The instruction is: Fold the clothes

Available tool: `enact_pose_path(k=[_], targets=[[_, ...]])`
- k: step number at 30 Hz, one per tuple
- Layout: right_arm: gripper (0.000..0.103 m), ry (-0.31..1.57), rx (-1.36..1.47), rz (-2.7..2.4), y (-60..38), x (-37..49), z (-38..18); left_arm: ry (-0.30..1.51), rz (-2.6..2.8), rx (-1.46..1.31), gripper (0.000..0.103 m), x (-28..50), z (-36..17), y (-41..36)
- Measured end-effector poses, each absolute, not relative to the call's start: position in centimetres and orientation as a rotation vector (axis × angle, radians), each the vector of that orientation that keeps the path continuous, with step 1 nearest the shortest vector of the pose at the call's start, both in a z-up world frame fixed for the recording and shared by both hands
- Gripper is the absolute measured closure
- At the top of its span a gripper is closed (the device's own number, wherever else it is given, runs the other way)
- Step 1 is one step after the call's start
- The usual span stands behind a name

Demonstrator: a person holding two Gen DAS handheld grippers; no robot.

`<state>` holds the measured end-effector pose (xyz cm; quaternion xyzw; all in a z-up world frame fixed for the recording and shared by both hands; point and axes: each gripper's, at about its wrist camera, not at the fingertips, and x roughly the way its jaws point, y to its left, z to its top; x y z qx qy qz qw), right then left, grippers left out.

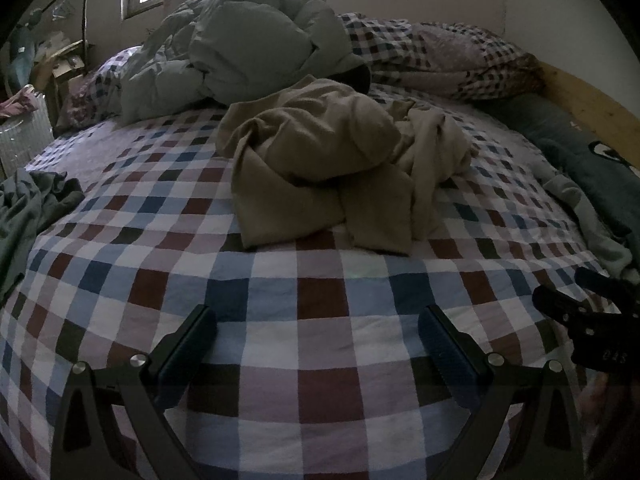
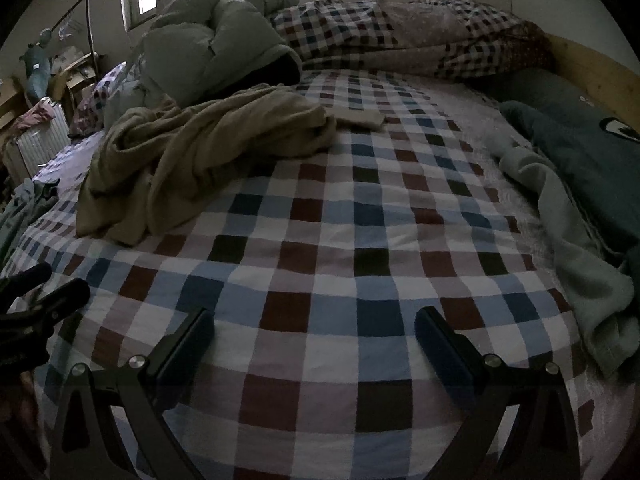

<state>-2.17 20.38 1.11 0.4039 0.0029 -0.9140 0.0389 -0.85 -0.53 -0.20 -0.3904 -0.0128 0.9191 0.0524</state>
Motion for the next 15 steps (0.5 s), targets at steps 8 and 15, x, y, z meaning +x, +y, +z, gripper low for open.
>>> enact_pose_path(k=[8, 15], targets=[[0.0, 0.005, 1.253, -2.813, 20.19, -2.09, 0.52, -0.043, 2.794, -1.188, 0.0, -1.05, -0.49, -0.62], [0.0, -0.024, 1.229, -2.823, 20.4, -1.83, 0.22, -0.049, 2.793, -1.187, 0.0, -1.07, -0.55, -0.67]])
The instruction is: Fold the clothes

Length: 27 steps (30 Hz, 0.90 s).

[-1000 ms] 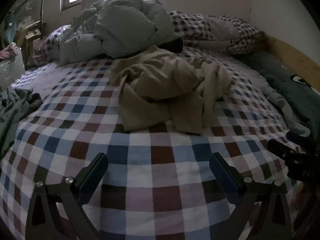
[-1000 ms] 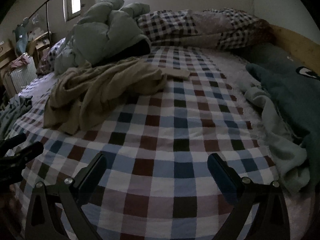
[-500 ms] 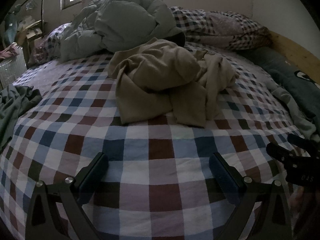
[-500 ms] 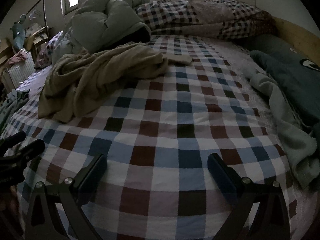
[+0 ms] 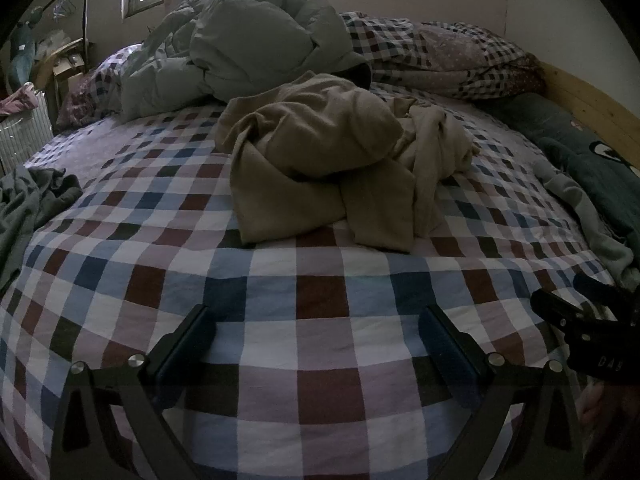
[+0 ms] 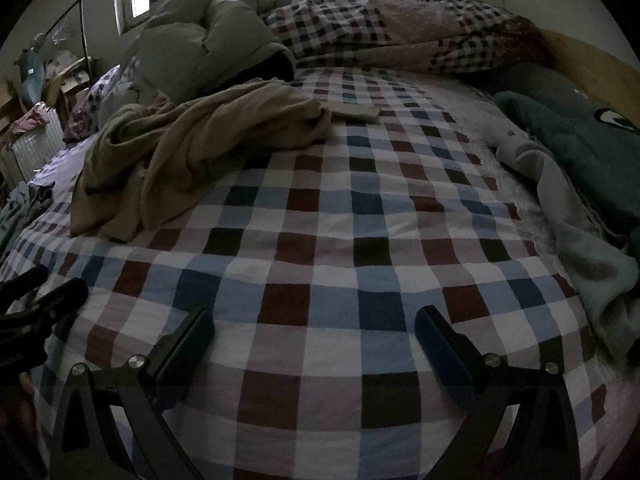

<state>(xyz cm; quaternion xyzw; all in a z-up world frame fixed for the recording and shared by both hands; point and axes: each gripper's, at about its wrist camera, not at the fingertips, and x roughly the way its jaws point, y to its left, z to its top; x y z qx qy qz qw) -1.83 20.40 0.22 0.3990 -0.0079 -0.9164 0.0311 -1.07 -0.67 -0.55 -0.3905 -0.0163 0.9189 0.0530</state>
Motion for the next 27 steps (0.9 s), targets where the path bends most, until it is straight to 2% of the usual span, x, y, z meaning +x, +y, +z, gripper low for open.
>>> enact_pose_path(k=[27], targets=[[0.0, -0.023, 1.227, -2.827, 20.44, -1.8, 0.19, -0.065, 2.803, -1.167, 0.0, -0.99, -0.6, -0.77]])
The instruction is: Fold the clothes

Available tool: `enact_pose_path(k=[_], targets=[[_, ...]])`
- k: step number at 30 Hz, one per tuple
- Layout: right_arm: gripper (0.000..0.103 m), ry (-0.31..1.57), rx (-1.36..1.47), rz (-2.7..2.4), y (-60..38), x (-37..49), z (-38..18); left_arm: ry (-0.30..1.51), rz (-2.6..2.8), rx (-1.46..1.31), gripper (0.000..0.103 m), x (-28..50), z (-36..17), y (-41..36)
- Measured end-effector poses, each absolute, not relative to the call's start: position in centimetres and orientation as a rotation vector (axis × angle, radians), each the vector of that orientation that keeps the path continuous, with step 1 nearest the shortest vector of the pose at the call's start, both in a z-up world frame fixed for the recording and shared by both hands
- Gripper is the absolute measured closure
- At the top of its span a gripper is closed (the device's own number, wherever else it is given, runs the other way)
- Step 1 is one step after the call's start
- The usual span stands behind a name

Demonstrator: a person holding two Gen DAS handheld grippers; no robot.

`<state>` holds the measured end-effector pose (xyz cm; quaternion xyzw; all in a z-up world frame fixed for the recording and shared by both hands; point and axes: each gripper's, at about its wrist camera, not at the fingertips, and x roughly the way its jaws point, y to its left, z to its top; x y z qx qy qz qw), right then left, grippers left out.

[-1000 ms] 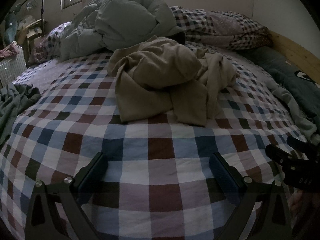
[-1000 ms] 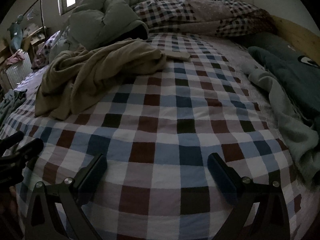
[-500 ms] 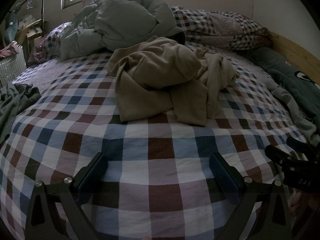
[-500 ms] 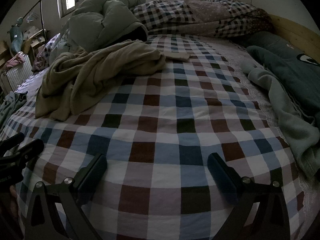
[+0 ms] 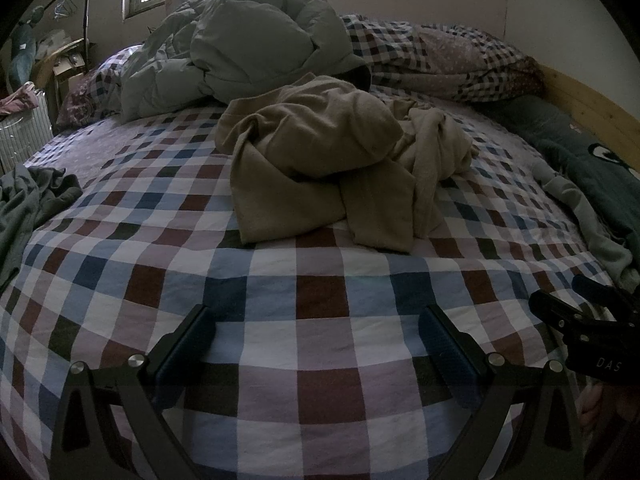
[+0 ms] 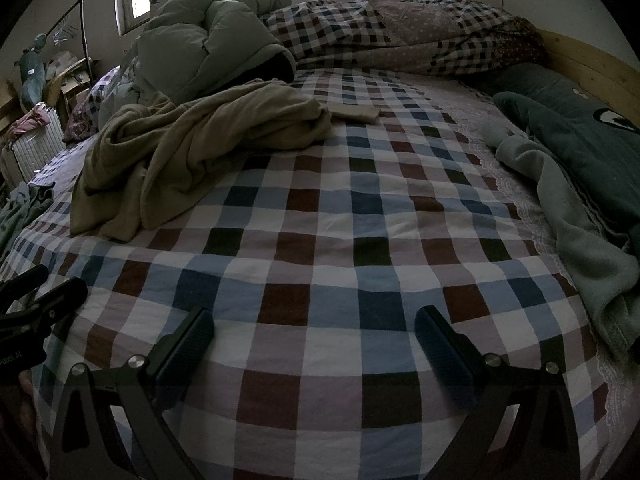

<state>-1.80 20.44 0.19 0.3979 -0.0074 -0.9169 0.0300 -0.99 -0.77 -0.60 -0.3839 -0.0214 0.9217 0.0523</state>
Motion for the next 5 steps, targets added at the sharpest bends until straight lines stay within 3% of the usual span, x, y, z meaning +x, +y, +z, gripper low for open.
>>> enact_pose_path(k=[5], targets=[[0.0, -0.022, 1.226, -2.827, 20.48, -1.8, 0.2, -0.066, 2.804, -1.166, 0.0, -0.91, -0.59, -0.76]])
